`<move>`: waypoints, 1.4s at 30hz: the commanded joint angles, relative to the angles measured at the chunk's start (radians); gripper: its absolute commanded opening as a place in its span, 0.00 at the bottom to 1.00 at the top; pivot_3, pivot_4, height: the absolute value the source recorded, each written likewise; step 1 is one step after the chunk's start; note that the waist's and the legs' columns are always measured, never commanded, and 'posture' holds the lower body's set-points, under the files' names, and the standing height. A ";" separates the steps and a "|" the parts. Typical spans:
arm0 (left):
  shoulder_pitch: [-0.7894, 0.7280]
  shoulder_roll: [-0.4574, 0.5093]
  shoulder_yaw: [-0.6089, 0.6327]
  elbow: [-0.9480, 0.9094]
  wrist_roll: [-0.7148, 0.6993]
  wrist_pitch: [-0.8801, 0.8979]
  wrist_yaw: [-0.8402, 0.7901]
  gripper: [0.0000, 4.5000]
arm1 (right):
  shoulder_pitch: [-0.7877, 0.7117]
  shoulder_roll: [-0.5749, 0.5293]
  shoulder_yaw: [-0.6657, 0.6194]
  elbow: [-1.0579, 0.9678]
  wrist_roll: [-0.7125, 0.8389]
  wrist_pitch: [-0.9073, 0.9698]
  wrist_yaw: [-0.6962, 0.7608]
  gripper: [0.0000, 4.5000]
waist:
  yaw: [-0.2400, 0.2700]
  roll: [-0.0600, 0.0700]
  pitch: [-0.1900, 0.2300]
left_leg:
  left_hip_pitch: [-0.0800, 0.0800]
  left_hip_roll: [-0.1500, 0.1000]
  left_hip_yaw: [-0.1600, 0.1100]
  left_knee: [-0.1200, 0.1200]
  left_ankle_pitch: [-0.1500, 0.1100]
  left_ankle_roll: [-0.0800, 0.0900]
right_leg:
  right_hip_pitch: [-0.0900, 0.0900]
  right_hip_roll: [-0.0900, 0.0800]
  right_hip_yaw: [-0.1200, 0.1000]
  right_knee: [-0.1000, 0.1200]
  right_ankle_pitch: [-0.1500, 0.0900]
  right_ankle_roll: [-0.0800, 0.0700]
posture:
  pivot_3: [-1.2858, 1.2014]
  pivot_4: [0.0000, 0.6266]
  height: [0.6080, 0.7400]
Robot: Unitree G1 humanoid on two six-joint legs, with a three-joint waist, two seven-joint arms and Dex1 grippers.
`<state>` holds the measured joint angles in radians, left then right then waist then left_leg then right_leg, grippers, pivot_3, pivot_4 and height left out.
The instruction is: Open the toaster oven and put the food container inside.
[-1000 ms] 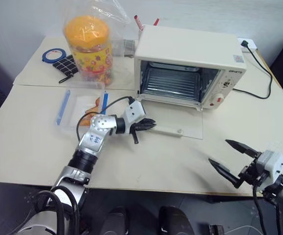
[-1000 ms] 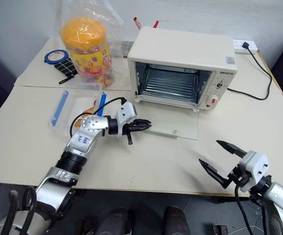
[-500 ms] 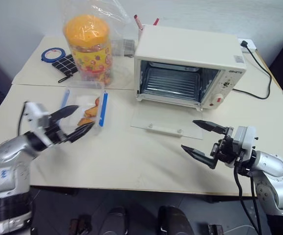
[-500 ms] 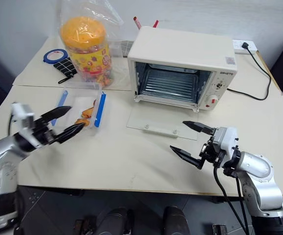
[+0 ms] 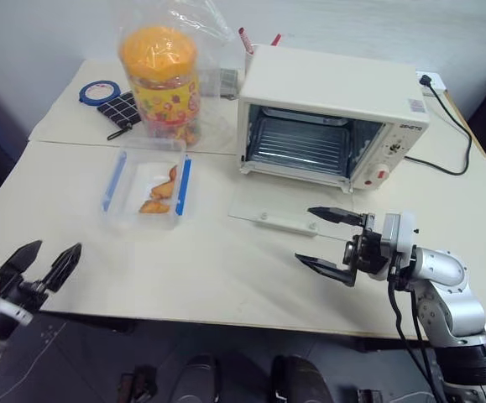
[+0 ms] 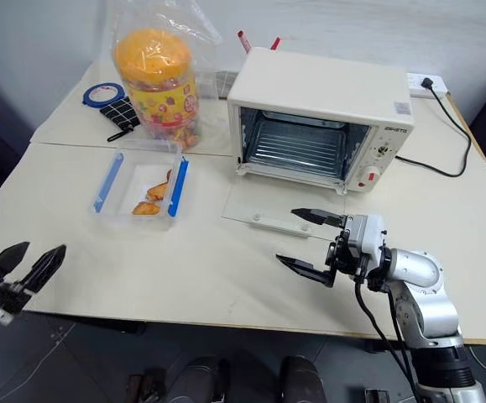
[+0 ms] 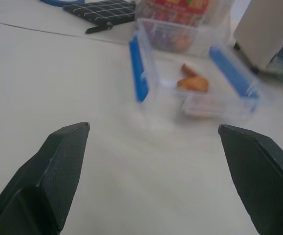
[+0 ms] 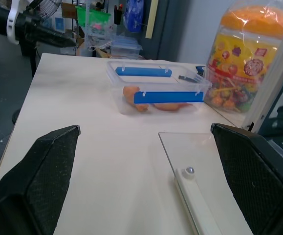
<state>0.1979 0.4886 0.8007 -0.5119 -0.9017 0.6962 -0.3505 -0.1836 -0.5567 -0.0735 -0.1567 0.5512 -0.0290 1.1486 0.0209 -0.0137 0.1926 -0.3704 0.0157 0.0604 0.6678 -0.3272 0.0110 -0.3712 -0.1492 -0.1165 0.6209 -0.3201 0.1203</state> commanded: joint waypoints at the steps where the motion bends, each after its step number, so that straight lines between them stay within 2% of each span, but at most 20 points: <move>1: -0.092 0.046 0.028 -0.056 -0.264 0.147 0.307 0.99 | -0.007 -0.003 -0.009 -0.005 0.004 -0.017 0.015 1.00 | -0.004 0.000 0.000 | 0.000 0.000 0.000 0.000 0.001 -0.001 | 0.000 0.000 0.000 0.000 0.000 0.000 | 0.52 0.24 1.00; 5: -0.139 0.172 -0.077 -0.041 -0.672 0.217 0.785 0.99 | 0.006 -0.005 -0.015 -0.005 0.002 -0.018 0.017 1.00 | -0.023 0.000 0.000 | 0.001 0.001 0.000 -0.001 0.001 -0.001 | 0.000 0.001 0.001 0.000 0.000 0.000 | 0.52 0.24 1.00; 9: -0.192 0.311 -0.237 -0.013 -1.019 0.062 1.250 0.99 | 0.026 -0.006 -0.019 -0.019 0.000 -0.019 0.013 1.00 | -0.022 0.000 0.000 | 0.001 0.001 0.000 0.000 0.001 -0.001 | 0.001 0.000 0.003 0.000 0.000 0.000 | 0.52 0.24 1.00; 12: -0.259 0.314 -0.336 -0.011 -1.070 -0.029 1.474 0.99 | 0.036 -0.007 -0.021 -0.028 -0.002 -0.020 0.006 1.00 | -0.021 0.000 0.000 | 0.002 0.000 -0.001 0.000 0.001 -0.001 | 0.002 0.000 0.005 -0.001 0.000 0.000 | 0.52 0.24 1.00; 15: -0.343 0.293 -0.443 0.002 -1.070 -0.072 1.625 0.99 | 0.043 -0.006 -0.024 -0.037 -0.005 -0.021 -0.007 1.00 | -0.018 0.000 0.000 | 0.002 -0.002 0.000 0.000 0.001 -0.001 | 0.002 0.004 0.005 -0.001 0.000 0.000 | 0.52 0.24 1.00; 22: -0.504 0.250 -0.577 0.151 -1.066 -0.098 1.667 0.99 | 0.064 -0.008 -0.030 -0.071 -0.006 -0.017 -0.032 1.00 | -0.005 0.000 0.000 | 0.001 -0.002 0.003 0.000 0.002 -0.001 | 0.000 0.008 0.007 -0.001 0.000 0.000 | 0.52 0.24 1.00; 32: -0.556 0.227 -0.627 0.268 -1.012 -0.063 1.626 0.99 | 0.088 -0.019 -0.041 -0.126 -0.003 0.007 -0.081 1.00 | 0.003 0.000 0.000 | 0.001 -0.001 0.005 0.001 0.002 -0.002 | -0.002 0.009 0.009 0.000 0.000 0.000 | 0.52 0.24 1.00; 35: -0.570 0.239 -0.624 0.293 -1.002 -0.038 1.613 0.87 | 0.092 -0.021 -0.041 -0.139 -0.003 0.013 -0.092 1.00 | 0.003 0.000 0.000 | 0.001 -0.001 0.005 0.001 0.002 -0.002 | -0.002 0.009 0.009 0.000 0.000 0.000 | 0.52 0.24 1.00; 42: -0.557 0.291 -0.596 0.329 -1.013 0.015 1.597 0.40 | 0.089 -0.022 -0.038 -0.148 -0.006 0.020 -0.110 1.00 | 0.001 0.000 0.000 | 0.002 -0.001 0.005 0.000 0.002 -0.002 | -0.002 0.010 0.009 0.000 0.000 0.000 | 0.52 0.24 1.00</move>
<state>-0.3642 0.7604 0.1796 -0.1798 -1.9155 0.6995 1.2493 -0.0953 -0.5662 -0.0880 -0.2677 0.5369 -0.0047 1.0447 0.0219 -0.0137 0.1926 -0.3690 0.0150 0.0656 0.6679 -0.3248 0.0088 -0.3735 -0.1394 -0.1072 0.6210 -0.3202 0.1202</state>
